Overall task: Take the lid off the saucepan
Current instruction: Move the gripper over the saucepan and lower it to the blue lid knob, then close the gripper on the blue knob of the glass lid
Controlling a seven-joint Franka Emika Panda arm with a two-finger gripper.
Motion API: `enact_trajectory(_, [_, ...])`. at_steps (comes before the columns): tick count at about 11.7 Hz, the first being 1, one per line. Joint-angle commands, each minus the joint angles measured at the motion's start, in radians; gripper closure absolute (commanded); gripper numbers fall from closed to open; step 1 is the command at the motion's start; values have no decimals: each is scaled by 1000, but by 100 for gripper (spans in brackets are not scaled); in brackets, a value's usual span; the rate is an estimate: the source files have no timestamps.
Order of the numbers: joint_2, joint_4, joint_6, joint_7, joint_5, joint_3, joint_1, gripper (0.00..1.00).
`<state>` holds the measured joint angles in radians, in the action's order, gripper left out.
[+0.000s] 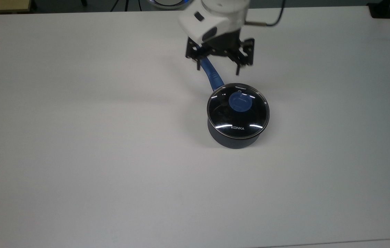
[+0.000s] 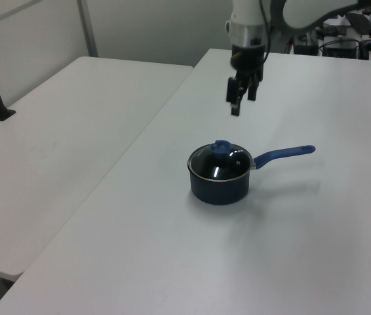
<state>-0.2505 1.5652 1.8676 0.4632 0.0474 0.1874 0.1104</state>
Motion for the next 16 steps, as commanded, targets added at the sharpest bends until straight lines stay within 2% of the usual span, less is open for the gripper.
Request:
enact_trajectory(1, [-85,-24,83,161,22,-8,55,0])
enact_trajectory(5, [-151,-24,124,244,80,-8,81,0])
enact_trajectory(16, [-188,-50,197,313,81,-8,89,0])
